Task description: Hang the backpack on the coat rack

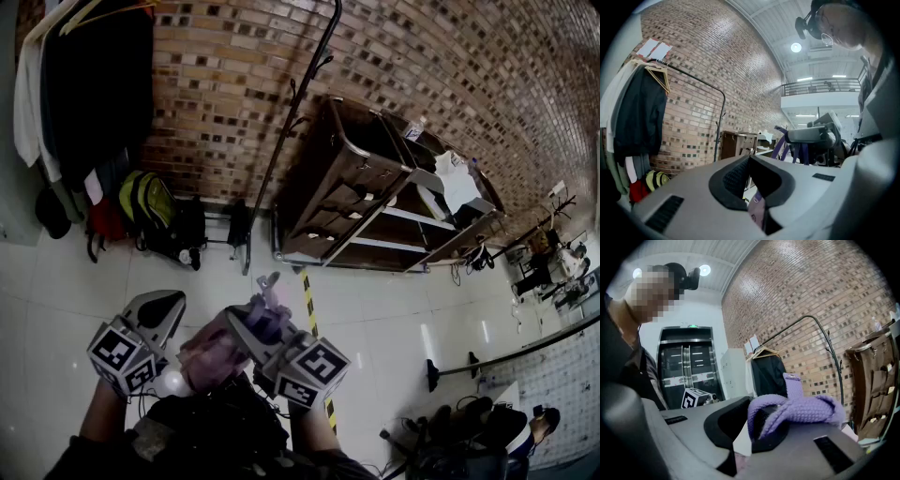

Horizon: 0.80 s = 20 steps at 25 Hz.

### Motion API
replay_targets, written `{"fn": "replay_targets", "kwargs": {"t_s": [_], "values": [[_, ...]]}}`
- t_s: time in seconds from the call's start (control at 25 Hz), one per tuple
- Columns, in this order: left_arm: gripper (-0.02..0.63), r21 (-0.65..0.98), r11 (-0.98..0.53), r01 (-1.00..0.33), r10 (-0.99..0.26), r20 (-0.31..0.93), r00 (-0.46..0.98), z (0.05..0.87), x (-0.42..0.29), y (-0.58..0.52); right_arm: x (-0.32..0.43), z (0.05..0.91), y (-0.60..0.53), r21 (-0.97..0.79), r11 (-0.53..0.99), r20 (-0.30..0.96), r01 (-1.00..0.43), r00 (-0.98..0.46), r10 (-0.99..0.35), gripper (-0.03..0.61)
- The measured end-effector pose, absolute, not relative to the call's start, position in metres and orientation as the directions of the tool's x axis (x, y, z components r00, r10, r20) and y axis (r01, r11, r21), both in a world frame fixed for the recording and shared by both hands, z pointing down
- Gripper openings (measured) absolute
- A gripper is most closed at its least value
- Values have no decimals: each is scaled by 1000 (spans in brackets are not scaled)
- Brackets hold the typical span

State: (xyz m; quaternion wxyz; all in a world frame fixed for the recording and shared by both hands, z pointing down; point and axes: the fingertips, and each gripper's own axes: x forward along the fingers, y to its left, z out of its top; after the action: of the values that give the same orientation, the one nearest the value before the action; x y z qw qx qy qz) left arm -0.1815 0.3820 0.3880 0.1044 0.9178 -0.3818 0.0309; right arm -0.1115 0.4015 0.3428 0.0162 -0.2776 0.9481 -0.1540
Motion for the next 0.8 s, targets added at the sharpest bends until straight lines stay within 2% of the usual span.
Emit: {"fn": "replay_targets", "kwargs": {"t_s": [0.36, 0.8], "values": [[14, 174, -614, -770, -757, 148, 637, 402, -186, 282, -114, 364, 300, -331, 839, 42, -431, -895, -444, -3], [14, 193, -559, -806, -789, 175, 589, 417, -140, 144, -73, 382, 156, -317, 868, 72, -383, -922, -380, -3]]}}
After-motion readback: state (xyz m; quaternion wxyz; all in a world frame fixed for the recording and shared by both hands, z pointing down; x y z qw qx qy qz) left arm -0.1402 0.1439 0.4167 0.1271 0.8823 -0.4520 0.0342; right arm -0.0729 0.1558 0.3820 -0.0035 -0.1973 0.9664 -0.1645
